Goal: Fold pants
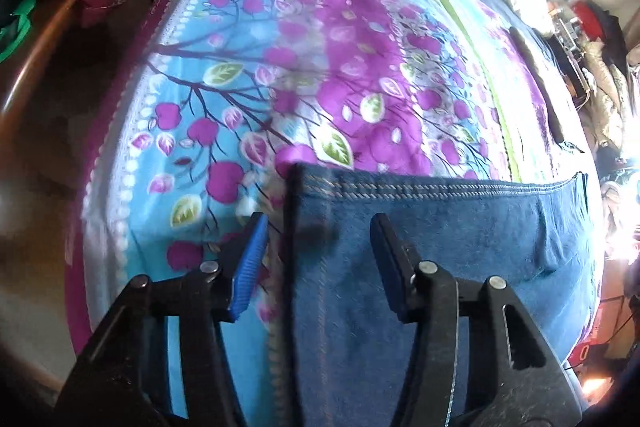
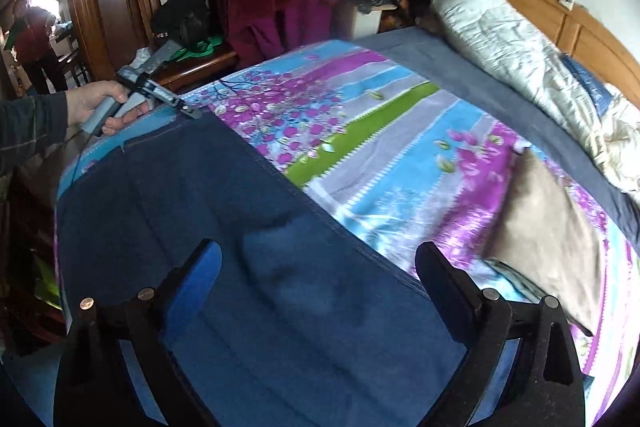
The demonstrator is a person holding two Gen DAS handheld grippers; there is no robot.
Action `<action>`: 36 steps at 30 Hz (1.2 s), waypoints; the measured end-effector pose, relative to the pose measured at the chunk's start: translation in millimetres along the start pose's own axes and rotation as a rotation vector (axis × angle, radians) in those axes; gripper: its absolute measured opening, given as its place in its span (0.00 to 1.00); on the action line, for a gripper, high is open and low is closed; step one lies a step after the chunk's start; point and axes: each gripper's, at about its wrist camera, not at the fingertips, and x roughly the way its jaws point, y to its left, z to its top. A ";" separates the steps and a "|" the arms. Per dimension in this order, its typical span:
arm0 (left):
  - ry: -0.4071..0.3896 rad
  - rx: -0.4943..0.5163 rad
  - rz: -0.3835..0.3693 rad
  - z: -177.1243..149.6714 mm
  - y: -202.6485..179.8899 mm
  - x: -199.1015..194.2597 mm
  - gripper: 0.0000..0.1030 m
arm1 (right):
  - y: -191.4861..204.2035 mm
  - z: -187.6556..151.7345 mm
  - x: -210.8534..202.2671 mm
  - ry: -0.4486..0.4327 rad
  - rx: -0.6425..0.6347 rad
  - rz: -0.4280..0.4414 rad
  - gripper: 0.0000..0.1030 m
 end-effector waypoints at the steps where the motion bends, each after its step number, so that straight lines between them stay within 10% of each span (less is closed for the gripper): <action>1: -0.001 -0.012 -0.026 2.5 4.2 0.8 0.51 | 3.1 3.3 2.4 0.003 -0.006 0.007 0.97; 7: 0.040 -0.010 -0.185 10.0 11.8 8.9 0.39 | 7.7 14.6 17.2 0.006 -0.013 0.027 0.97; 13: 0.064 0.001 -0.216 13.2 17.4 16.7 0.37 | -0.6 20.4 21.7 0.018 0.036 0.055 0.97; 18: 0.082 -0.026 -0.193 5.9 37.3 13.6 0.14 | 3.5 19.6 23.9 0.027 0.030 0.069 0.97; 28: 0.113 -0.086 -0.348 9.6 43.3 26.4 0.32 | 9.8 23.9 37.9 0.031 0.050 0.127 0.97; 36: 0.050 -0.119 -0.365 16.2 46.2 36.6 0.27 | 13.4 24.2 45.8 0.038 0.080 0.182 0.96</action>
